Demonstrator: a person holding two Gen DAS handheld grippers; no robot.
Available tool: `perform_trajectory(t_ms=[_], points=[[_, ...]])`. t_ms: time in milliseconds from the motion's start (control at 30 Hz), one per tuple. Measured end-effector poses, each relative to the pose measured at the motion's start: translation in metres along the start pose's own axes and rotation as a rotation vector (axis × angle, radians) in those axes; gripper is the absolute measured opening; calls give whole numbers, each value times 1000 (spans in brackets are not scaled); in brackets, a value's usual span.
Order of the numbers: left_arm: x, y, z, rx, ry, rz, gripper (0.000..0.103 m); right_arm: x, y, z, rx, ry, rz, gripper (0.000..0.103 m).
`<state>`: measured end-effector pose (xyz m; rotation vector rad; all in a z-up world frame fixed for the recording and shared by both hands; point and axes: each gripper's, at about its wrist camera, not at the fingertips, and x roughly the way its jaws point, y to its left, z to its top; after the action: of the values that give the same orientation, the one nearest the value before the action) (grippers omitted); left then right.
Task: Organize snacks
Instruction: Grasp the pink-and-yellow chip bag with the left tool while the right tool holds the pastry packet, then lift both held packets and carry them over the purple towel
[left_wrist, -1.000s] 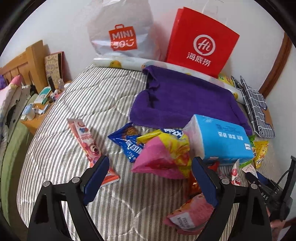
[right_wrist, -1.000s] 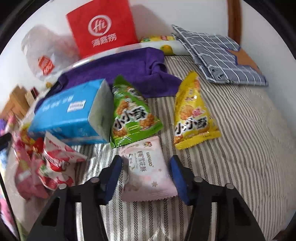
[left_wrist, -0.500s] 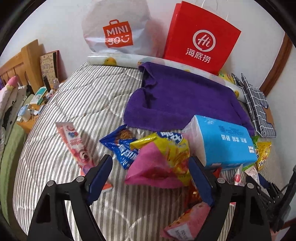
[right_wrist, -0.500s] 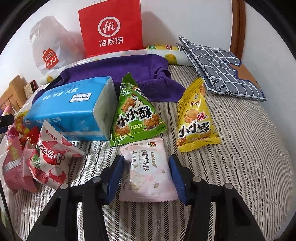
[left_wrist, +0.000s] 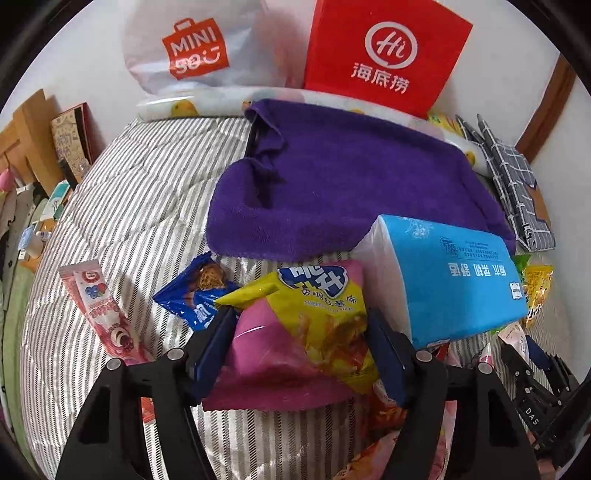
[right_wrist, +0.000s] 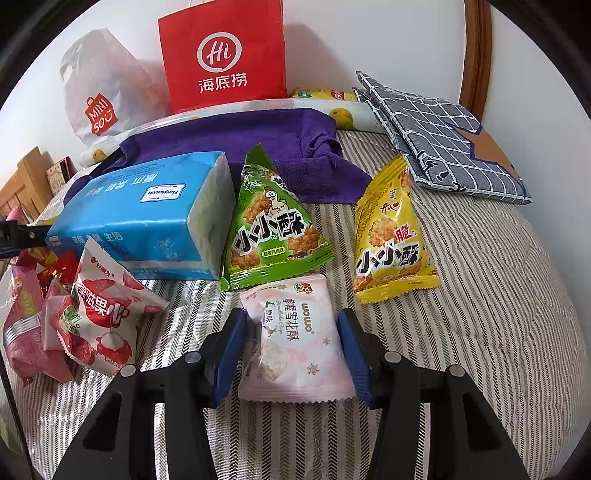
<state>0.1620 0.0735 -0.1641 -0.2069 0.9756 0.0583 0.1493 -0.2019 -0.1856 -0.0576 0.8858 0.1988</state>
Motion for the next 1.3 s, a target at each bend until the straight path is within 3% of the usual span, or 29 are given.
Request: perform_trajectory(t_ms=[233, 600, 933, 1300], points=[[-9, 9, -2, -37, -7, -62, 63, -2, 0, -1, -2, -12, 9, 43], [-47, 21, -6, -30, -67, -63, 63, -28, -2, -6, 49, -13, 12, 42], [-85, 12, -10, -18, -119, -102, 63, -73, 16, 1, 27, -79, 37, 42], [-100, -13, -10, 14, -119, -152, 63, -106, 39, 29, 4, -146, 94, 42]])
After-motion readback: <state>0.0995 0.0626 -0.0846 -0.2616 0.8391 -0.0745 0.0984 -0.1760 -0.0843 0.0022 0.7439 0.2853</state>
